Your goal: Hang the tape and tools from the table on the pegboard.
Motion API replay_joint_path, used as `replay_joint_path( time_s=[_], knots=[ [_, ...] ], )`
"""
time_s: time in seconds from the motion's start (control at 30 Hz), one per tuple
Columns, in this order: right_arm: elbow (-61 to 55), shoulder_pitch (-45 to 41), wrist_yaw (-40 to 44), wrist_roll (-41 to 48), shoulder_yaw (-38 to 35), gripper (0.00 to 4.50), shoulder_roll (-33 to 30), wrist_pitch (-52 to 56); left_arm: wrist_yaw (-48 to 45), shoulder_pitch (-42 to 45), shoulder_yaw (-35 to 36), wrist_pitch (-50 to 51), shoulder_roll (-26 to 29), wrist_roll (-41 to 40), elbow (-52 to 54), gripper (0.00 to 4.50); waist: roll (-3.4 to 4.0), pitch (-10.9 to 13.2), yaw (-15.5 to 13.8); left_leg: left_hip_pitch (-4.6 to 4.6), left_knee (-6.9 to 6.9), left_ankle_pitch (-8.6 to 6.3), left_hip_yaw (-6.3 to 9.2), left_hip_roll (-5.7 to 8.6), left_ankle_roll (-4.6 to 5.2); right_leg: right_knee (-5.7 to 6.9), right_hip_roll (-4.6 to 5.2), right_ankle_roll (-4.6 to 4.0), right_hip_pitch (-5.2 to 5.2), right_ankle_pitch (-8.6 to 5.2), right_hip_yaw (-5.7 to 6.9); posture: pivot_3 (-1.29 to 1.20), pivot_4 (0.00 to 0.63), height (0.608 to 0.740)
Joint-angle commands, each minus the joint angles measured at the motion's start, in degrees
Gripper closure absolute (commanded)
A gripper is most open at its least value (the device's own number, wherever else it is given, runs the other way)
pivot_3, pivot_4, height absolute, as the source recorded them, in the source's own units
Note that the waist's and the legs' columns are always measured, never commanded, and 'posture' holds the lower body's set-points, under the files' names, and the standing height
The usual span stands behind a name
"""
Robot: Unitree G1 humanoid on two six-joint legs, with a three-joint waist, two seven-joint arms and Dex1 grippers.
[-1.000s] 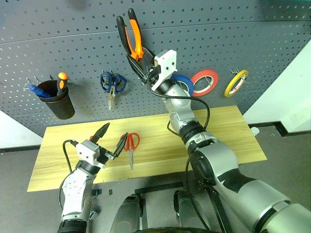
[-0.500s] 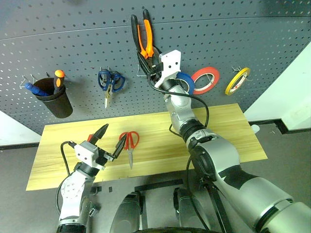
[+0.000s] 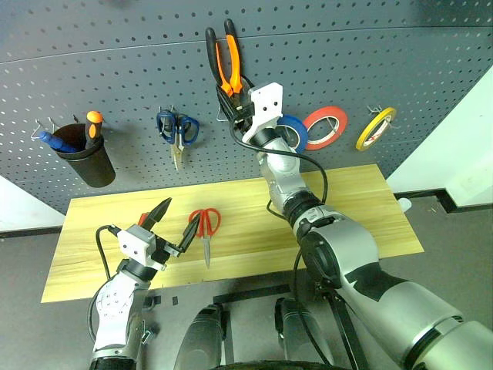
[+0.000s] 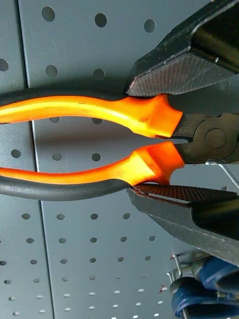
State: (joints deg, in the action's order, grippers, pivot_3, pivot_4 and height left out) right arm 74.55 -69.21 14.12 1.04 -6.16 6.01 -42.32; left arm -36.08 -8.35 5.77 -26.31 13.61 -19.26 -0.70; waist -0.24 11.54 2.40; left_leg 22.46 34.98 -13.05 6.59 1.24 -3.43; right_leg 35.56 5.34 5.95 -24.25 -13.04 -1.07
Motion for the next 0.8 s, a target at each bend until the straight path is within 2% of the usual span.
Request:
replay_joint_path(
  time_s=[0.03, 0.6, 0.7, 0.8],
  knots=[
    [-0.5, -3.6, -1.5, -0.5, -0.4, 2.33, 0.5, 0.5, 0.1, -0.6, 0.2, -0.3, 0.5, -0.2, 2.3, 0.47, 0.00, 0.0, 0.0, 0.00, 0.01, 0.00, 0.00, -0.01, 0.00, 0.00, -0.02, -0.01, 0.00, 0.00, 0.00, 0.12, 0.179, 0.740],
    [0.4, -2.6, -3.7, -2.9, 0.5, 2.33, 1.7, 2.2, 0.2, -0.6, 0.3, -0.2, 0.6, -0.3, 2.5, 0.47, -0.01, 0.0, 0.0, -0.01, 0.03, 0.01, 0.01, -0.08, 0.00, 0.05, -0.09, -0.06, -0.02, 0.03, -0.01, 0.13, 0.169, 0.740],
    [0.5, -1.5, -1.3, -2.6, 0.1, 2.33, 1.7, 3.0, 0.1, -0.6, 0.4, -0.2, 0.6, -0.3, 2.4, 0.47, -0.01, 0.0, 0.0, -0.01, 0.02, 0.01, 0.01, -0.08, 0.00, 0.05, -0.10, -0.06, -0.03, 0.03, -0.01, 0.12, 0.169, 0.740],
    [0.5, -0.8, 0.7, -1.9, -0.6, 1.34, 1.4, 4.1, 0.1, -0.5, 0.4, -0.2, 0.6, -0.4, 2.4, 0.47, -0.01, 0.0, -0.1, -0.01, 0.02, 0.01, 0.01, -0.08, 0.00, 0.05, -0.10, -0.06, -0.03, 0.03, -0.01, 0.12, 0.167, 0.740]
  ],
)
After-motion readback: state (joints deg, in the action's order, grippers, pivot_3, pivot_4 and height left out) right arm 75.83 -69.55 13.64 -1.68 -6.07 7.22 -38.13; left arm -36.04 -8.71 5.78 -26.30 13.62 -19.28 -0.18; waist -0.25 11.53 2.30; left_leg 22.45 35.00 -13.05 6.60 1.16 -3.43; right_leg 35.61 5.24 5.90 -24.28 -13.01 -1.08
